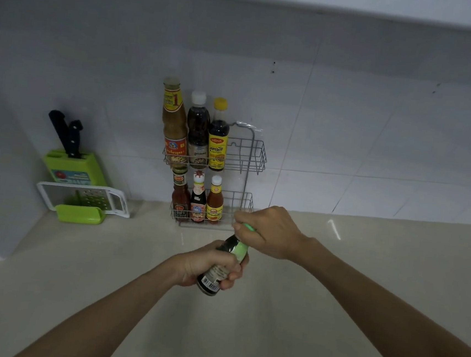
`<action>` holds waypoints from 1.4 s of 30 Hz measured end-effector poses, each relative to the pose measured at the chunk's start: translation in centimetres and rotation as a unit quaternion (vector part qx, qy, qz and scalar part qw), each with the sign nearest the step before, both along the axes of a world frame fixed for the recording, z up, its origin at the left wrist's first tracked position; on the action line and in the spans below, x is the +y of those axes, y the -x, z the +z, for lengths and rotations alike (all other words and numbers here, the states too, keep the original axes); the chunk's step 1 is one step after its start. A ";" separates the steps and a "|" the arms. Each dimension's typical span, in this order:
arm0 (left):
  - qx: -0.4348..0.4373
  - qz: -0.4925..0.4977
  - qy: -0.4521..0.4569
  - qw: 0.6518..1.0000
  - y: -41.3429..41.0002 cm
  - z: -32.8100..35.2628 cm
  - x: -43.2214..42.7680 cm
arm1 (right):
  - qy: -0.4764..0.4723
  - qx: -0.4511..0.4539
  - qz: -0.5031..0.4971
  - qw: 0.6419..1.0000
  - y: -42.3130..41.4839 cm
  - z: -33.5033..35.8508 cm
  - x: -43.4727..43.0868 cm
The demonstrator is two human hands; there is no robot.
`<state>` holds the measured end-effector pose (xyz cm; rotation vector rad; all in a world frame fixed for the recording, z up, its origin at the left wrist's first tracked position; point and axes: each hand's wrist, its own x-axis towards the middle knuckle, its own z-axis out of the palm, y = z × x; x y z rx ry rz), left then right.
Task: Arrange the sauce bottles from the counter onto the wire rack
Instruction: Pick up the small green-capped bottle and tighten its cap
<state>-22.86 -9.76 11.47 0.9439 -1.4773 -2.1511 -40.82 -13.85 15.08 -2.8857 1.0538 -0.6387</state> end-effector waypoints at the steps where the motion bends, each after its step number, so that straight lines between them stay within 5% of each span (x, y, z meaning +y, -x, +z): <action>1: -0.030 0.033 0.031 0.999 0.1 0.0 0.0 | -0.017 -0.008 -0.023 1.000 -0.4 -0.4 0.0; 5: -0.190 0.209 0.114 0.953 1.4 -1.3 0.0 | -0.092 -0.004 -0.144 0.985 -1.5 -1.5 -0.4; 8: -0.369 0.296 0.194 0.859 2.7 -2.1 0.7 | -0.193 -0.007 -0.248 0.949 -2.6 -2.6 -0.9; 11: -0.506 0.277 0.325 0.749 2.7 -3.1 0.9 | -0.334 -0.036 -0.288 0.897 -3.4 -3.6 -1.3; 12: -0.498 0.261 0.336 0.756 2.4 -3.3 0.8 | -0.377 -0.065 -0.273 0.883 -3.3 -3.6 -1.5; 14: -0.412 0.214 0.298 0.834 1.2 -3.2 0.3 | -0.428 -0.122 -0.235 0.864 -2.6 -2.7 -1.9; 16: -0.268 0.180 0.169 0.931 0.1 -2.3 0.2 | -0.439 -0.132 -0.197 0.867 -1.7 -1.6 -2.7; 18: -0.105 0.162 0.022 0.981 -1.0 -1.8 0.2 | -0.449 -0.140 -0.153 0.869 -1.2 -0.7 -3.6; 22: -0.009 0.160 -0.021 0.987 -1.5 -2.1 0.2 | -0.464 -0.221 -0.113 0.850 -1.3 0.6 -4.3; 27: -0.071 0.327 0.060 0.940 -0.4 -4.2 -0.3 | -0.479 -0.251 -0.154 0.827 -1.4 -1.7 -2.0; 33: -0.118 0.285 0.060 0.949 -0.9 -6.9 -2.1 | -0.515 -0.284 -0.178 0.789 -1.0 -6.6 -2.1; 42: -0.184 0.275 0.113 0.937 -4.2 -6.6 -10.8 | -0.312 -0.411 -0.250 0.819 -2.8 -8.9 -10.3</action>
